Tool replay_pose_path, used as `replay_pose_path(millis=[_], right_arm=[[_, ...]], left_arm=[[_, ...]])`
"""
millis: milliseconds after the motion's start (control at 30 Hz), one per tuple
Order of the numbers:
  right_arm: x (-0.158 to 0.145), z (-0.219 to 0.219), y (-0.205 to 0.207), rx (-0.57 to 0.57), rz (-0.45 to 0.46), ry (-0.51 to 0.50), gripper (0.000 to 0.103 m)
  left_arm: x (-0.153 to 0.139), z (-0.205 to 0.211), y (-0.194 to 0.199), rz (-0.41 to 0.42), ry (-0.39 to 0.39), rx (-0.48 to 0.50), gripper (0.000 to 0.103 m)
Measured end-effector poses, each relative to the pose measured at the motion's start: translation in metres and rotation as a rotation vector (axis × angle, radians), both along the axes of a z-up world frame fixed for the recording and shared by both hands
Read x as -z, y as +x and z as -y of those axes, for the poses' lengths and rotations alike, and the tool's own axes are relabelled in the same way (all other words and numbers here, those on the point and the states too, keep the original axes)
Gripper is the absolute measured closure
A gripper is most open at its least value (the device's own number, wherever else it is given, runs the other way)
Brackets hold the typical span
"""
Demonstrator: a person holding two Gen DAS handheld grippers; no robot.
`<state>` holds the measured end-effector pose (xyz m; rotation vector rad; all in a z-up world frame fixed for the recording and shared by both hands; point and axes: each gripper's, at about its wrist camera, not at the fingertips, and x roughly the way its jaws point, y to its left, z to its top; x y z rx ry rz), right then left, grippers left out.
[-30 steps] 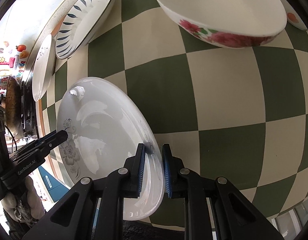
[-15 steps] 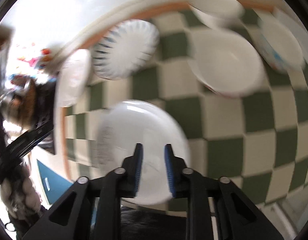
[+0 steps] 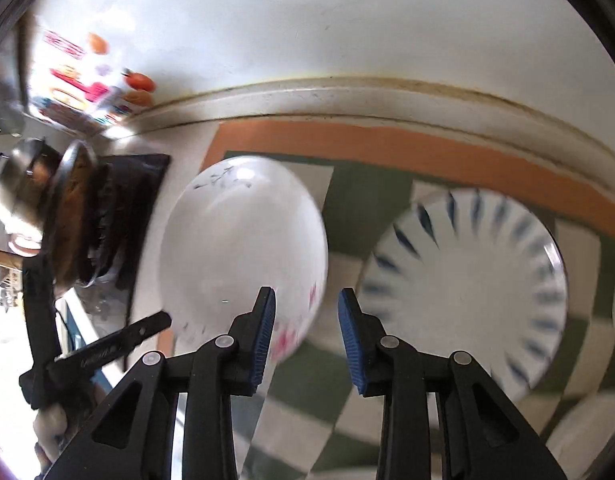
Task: Organize plates and bowls
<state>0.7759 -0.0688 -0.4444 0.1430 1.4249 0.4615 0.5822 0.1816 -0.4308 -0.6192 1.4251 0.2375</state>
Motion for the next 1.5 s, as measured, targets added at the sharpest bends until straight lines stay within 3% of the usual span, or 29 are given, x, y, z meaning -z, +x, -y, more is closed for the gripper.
replay_pose_path(millis=[167,400,433,500,767,1200,1500], right_arm=[[0.028,-0.022,0.035,-0.040,-0.029,-0.060,0.068],[0.055,-0.021,0.058,-0.003,-0.122,-0.008,0.076],[0.059,-0.021,0.061,0.000,-0.131,0.000,0.078],[0.062,-0.021,0.062,0.002,-0.141,0.022,0.084],[0.058,-0.029,0.050,-0.019,-0.118,-0.005,0.086],[0.023,-0.015,0.015,0.015,-0.105,0.025,0.088],[-0.029,0.040,-0.043,0.093,-0.055,0.071,0.088]], left_arm=[[0.012,0.000,0.015,-0.016,0.009,0.033,0.055],[0.022,-0.002,0.028,-0.008,0.006,0.065,0.058],[0.023,-0.002,0.029,-0.006,0.002,0.075,0.064],[0.023,-0.003,0.034,0.005,-0.010,0.086,0.075],[0.019,-0.005,0.042,0.009,-0.010,0.106,0.075],[-0.031,0.015,0.035,0.056,0.035,0.194,0.075],[-0.069,0.055,0.012,0.107,0.038,0.311,0.075]])
